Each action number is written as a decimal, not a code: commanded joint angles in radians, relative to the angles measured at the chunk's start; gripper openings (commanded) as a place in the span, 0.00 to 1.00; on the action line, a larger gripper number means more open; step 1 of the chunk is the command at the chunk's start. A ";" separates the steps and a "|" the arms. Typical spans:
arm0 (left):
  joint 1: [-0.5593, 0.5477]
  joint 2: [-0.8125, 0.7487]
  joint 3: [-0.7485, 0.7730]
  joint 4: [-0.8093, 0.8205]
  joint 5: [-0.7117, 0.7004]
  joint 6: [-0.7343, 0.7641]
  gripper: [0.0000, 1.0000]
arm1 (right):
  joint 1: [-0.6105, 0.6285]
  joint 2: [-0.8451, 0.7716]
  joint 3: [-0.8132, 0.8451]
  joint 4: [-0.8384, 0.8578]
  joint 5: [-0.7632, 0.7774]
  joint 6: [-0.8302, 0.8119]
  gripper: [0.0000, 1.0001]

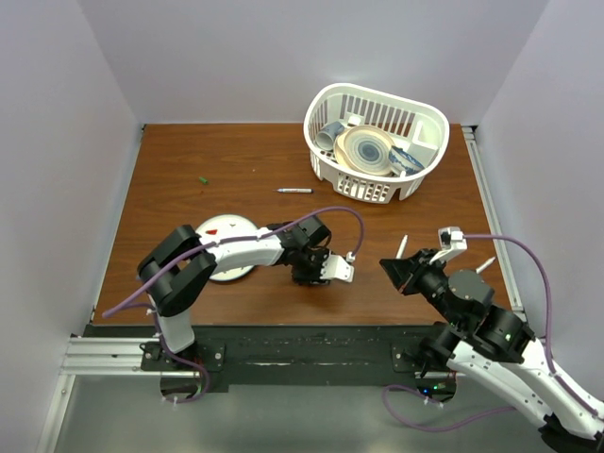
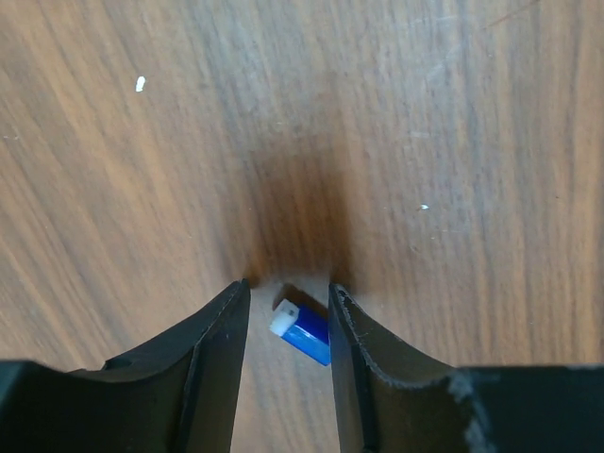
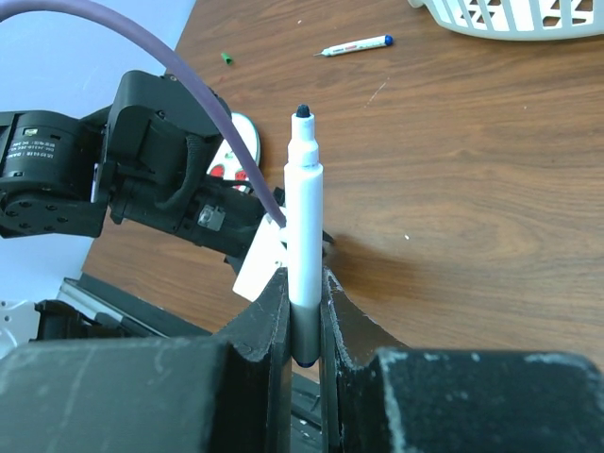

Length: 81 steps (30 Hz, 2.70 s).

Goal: Insert the pens into the pen caps

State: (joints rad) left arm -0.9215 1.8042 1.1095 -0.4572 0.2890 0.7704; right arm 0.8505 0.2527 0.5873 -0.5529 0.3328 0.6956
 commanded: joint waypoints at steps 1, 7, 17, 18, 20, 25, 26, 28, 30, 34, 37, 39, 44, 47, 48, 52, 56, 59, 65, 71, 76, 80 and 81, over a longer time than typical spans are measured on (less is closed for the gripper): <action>-0.005 0.000 0.046 0.025 -0.021 -0.008 0.45 | 0.001 -0.015 0.023 -0.005 0.044 -0.015 0.00; -0.005 -0.031 0.052 0.015 -0.089 -0.046 0.52 | -0.001 -0.026 0.023 -0.018 0.054 -0.010 0.00; 0.006 -0.020 0.085 -0.043 -0.192 -0.267 0.50 | -0.001 -0.020 0.012 0.001 0.051 0.002 0.00; 0.007 -0.025 0.090 -0.043 -0.203 -0.273 0.50 | -0.001 -0.017 0.013 -0.001 0.051 0.004 0.00; 0.007 -0.035 0.093 -0.052 -0.199 -0.290 0.49 | -0.001 -0.016 0.016 -0.002 0.051 0.004 0.00; 0.007 -0.045 0.145 -0.096 -0.226 -0.430 0.53 | -0.001 -0.026 0.008 -0.007 0.054 0.012 0.00; 0.007 -0.046 0.157 -0.122 -0.243 -0.492 0.53 | -0.001 -0.027 0.006 -0.007 0.054 0.015 0.00; 0.007 -0.051 0.193 -0.156 -0.287 -0.555 0.55 | -0.001 -0.030 0.008 -0.010 0.052 0.013 0.00; 0.007 -0.065 0.216 -0.172 -0.365 -0.673 0.56 | -0.001 -0.030 0.011 -0.013 0.058 0.013 0.00; 0.003 -0.149 0.155 -0.109 -0.439 -0.906 0.56 | -0.001 -0.035 0.013 -0.015 0.061 0.015 0.00; 0.004 -0.198 0.093 -0.072 -0.487 -1.037 0.56 | 0.001 -0.038 0.009 -0.015 0.063 0.019 0.00; 0.004 -0.191 0.092 -0.092 -0.504 -1.085 0.53 | -0.001 -0.038 0.009 -0.016 0.063 0.021 0.00; 0.003 -0.137 0.089 -0.136 -0.499 -1.197 0.51 | -0.001 -0.033 0.009 -0.012 0.057 0.027 0.00; 0.000 -0.121 0.059 -0.104 -0.475 -1.220 0.52 | -0.001 -0.035 0.009 -0.016 0.054 0.033 0.00; 0.000 -0.120 0.055 -0.101 -0.488 -1.226 0.51 | 0.001 -0.036 0.009 -0.018 0.052 0.033 0.00; 0.000 -0.115 0.044 -0.083 -0.482 -1.234 0.51 | -0.001 -0.046 0.013 -0.033 0.060 0.035 0.00; -0.002 -0.089 0.035 -0.083 -0.487 -1.243 0.51 | -0.001 -0.047 0.011 -0.030 0.058 0.039 0.00; -0.004 -0.068 0.018 -0.055 -0.452 -1.246 0.50 | 0.001 -0.036 0.014 -0.027 0.055 0.039 0.00; -0.007 -0.046 0.000 -0.018 -0.433 -1.255 0.46 | 0.001 -0.030 0.014 -0.025 0.052 0.044 0.00; -0.016 -0.014 -0.022 0.008 -0.413 -1.269 0.40 | 0.001 -0.023 0.017 -0.021 0.051 0.045 0.00; -0.036 0.009 -0.033 -0.004 -0.427 -1.283 0.33 | 0.001 -0.015 0.017 -0.016 0.048 0.045 0.00; -0.037 -0.020 -0.045 0.003 -0.445 -1.286 0.06 | 0.002 0.002 0.008 0.002 0.022 0.039 0.00; -0.039 -0.035 -0.045 0.009 -0.442 -1.287 0.00 | 0.001 0.010 0.003 0.020 0.006 0.033 0.00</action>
State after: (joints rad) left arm -0.9432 1.7844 1.0931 -0.4808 -0.1688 -0.4866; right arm 0.8505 0.2352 0.5869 -0.5827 0.3553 0.7261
